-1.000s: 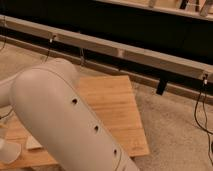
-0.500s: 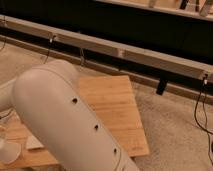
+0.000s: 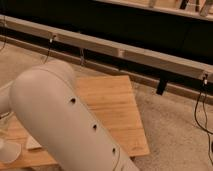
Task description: Place the ceramic cup over the eraser
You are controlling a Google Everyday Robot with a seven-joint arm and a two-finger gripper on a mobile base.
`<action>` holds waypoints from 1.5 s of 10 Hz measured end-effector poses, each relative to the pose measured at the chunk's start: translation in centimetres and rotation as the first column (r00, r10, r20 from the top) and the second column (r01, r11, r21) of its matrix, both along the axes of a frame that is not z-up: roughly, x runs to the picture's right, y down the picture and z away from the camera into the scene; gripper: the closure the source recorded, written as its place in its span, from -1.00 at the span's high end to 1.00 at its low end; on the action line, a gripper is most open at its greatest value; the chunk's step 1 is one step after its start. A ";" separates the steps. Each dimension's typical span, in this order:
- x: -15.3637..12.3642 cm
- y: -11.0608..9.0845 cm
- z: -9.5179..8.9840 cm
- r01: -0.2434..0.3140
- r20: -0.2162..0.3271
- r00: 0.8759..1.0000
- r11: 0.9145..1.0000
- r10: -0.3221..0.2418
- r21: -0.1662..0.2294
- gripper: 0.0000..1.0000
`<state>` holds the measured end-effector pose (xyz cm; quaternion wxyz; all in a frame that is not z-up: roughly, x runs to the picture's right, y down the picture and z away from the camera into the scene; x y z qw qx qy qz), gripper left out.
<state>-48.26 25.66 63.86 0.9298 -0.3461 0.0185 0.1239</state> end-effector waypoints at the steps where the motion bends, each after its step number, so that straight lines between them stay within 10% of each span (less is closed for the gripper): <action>1: -0.2 0.2 0.0 0.003 0.007 1.000 1.000 -0.003 0.000 0.30; 15: -2.0 0.5 3.3 -0.012 0.053 0.999 0.998 0.009 0.063 0.30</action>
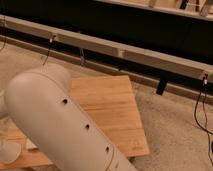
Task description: Place the ceramic cup over the eraser
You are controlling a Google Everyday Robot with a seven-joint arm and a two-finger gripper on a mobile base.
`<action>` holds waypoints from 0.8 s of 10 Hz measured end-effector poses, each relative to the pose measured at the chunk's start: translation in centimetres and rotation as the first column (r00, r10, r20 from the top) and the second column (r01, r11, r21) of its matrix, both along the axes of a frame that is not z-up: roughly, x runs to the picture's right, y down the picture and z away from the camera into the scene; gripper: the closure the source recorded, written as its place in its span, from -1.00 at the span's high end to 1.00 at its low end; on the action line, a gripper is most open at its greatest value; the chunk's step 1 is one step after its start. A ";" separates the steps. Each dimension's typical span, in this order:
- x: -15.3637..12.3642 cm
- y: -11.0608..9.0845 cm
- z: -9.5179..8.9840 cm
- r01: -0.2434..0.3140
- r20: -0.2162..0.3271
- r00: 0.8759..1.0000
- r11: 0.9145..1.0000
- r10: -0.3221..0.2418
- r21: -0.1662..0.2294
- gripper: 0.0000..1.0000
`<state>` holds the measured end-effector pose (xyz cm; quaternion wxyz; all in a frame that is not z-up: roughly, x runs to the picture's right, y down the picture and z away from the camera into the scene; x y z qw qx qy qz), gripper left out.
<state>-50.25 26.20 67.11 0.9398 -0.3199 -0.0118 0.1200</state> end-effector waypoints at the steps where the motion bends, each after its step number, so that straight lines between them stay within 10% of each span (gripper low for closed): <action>1: 0.1 0.0 0.7 -0.004 -0.012 1.000 1.000 0.004 0.005 0.25; 8: 1.7 -0.5 1.4 0.030 -0.108 0.994 0.999 -0.028 0.014 -1.00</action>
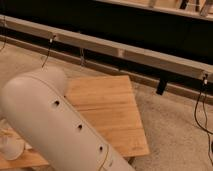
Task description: Place the ceramic cup over the eraser
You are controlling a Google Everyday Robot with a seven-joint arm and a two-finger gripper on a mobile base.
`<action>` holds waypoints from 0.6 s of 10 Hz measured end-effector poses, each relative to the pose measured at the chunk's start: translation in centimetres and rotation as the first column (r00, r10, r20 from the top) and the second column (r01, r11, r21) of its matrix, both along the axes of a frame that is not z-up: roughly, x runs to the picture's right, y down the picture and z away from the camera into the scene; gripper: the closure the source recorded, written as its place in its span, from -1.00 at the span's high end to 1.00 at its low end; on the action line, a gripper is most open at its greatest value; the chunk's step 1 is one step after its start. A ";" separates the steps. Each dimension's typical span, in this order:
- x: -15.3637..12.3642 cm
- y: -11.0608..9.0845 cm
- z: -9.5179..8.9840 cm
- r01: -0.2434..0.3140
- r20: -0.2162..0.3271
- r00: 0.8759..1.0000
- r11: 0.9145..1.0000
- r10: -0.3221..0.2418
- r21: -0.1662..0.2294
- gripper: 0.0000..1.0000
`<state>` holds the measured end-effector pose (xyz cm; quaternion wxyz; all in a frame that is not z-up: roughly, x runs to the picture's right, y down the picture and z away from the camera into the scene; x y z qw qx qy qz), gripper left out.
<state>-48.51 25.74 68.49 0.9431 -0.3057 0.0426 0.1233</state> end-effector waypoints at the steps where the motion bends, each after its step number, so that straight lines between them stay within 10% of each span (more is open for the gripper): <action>1: -0.1 -0.6 -0.6 -0.005 0.003 1.000 1.000 0.005 0.006 -1.00; 6: 2.5 -10.2 -6.3 -0.137 0.022 0.990 0.987 0.136 0.085 -1.00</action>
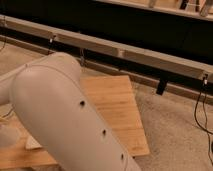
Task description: Place the ceramic cup over the eraser
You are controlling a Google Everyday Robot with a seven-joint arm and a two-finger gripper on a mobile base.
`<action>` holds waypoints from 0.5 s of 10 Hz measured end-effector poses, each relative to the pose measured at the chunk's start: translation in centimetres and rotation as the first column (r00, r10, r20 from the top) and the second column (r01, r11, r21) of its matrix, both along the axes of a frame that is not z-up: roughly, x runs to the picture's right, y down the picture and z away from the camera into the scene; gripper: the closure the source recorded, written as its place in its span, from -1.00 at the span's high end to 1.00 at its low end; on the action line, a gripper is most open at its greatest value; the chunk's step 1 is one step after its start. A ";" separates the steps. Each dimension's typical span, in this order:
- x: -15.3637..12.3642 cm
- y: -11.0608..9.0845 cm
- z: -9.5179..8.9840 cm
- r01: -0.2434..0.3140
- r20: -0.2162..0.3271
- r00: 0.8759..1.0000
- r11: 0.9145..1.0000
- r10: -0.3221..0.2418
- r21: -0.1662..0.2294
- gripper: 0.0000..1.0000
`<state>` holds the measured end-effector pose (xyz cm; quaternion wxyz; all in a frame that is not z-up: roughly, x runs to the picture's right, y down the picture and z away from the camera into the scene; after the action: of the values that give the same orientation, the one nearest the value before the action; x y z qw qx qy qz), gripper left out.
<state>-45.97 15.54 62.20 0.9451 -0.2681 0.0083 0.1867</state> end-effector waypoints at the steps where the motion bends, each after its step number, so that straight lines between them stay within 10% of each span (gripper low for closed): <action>1: 0.9 -2.5 -0.5 -0.052 -0.004 0.999 0.998 0.052 0.022 -1.00; 5: 3.7 -11.7 -1.3 -0.261 0.012 0.965 0.962 0.261 0.081 -1.00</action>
<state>-42.23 3.84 60.91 0.9225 -0.2279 -0.0355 0.3096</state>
